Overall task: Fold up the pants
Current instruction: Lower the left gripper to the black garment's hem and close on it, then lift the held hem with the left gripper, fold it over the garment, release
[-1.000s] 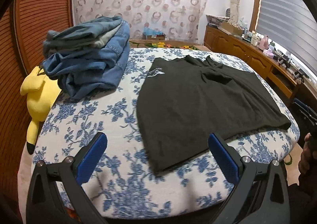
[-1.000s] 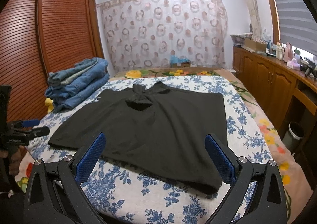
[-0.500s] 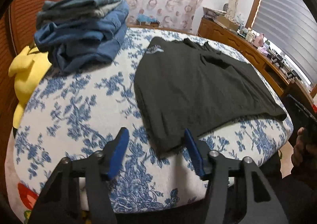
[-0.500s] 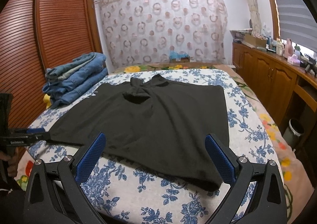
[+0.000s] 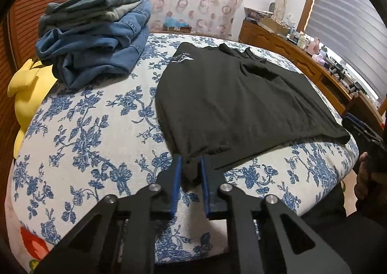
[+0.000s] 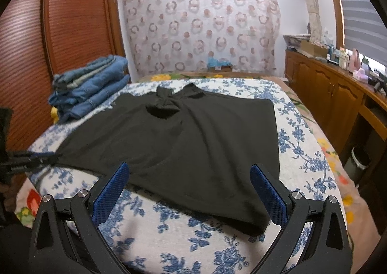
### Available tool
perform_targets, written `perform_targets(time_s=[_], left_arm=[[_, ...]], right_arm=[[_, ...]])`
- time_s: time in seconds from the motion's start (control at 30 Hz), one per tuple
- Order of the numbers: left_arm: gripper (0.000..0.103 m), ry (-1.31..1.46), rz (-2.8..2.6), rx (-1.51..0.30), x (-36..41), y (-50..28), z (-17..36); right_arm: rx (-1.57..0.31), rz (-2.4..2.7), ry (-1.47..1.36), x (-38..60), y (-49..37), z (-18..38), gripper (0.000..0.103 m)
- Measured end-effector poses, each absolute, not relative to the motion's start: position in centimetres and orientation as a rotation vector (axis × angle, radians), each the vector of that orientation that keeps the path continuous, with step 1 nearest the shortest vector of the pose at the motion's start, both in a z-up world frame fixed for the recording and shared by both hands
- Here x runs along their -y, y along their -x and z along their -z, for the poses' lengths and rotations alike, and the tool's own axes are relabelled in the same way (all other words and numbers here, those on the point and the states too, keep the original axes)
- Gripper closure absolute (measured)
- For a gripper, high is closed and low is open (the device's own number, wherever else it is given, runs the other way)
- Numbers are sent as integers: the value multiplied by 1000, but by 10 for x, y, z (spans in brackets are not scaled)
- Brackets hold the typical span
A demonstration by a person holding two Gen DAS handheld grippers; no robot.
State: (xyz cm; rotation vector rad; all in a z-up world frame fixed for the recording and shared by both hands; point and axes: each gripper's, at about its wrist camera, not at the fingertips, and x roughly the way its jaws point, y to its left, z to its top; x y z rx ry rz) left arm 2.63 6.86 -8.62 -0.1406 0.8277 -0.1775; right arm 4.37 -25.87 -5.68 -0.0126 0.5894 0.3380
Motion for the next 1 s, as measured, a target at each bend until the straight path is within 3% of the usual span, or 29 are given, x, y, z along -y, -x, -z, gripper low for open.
perform_targets(time_s=[0.13, 0.6, 1.0], left_arm=[[99, 146, 184, -820, -66, -27, 82], [101, 123, 259, -775, -42, -41, 55], [102, 7, 377, -738, 26, -74, 21]], right_arm=[[-610, -324, 6, 263, -47, 64, 1], [-627, -307, -22, 280, -52, 74, 1], [-608, -293, -55, 300, -49, 73, 1]])
